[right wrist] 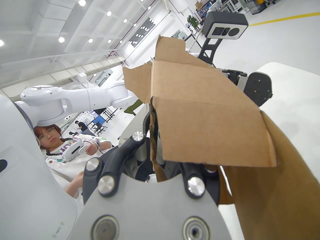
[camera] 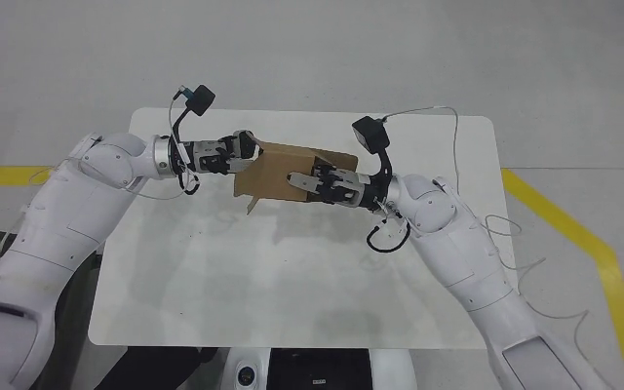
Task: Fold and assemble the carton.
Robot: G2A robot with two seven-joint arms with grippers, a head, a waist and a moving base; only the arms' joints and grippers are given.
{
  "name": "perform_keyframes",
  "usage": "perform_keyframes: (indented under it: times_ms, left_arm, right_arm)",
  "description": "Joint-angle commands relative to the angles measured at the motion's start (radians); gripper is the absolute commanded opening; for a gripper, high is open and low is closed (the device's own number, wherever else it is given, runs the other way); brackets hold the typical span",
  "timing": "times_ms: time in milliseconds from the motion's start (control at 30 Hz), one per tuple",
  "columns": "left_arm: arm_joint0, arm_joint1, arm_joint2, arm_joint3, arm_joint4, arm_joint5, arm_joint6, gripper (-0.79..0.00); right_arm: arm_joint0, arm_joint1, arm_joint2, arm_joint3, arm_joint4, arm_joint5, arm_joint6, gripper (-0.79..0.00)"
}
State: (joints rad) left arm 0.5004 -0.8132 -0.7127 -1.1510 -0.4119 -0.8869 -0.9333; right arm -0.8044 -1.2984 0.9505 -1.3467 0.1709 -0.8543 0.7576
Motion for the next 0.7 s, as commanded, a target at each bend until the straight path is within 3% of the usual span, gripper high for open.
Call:
perform_keyframes:
  times_ms: [0, 667]
  left_arm:
    - [-0.002, 0.0, 0.0, 0.002, -0.002, 0.002, -0.002, 0.0]
    - [-0.008, 0.0, 0.007, 0.003, -0.01, 0.002, -0.001, 0.0]
  right_arm:
    - [0.002, -0.001, -0.005, -0.001, 0.003, 0.0, 0.003, -0.785]
    - [0.017, -0.013, -0.038, 0.014, -0.003, -0.011, -0.031, -0.785]
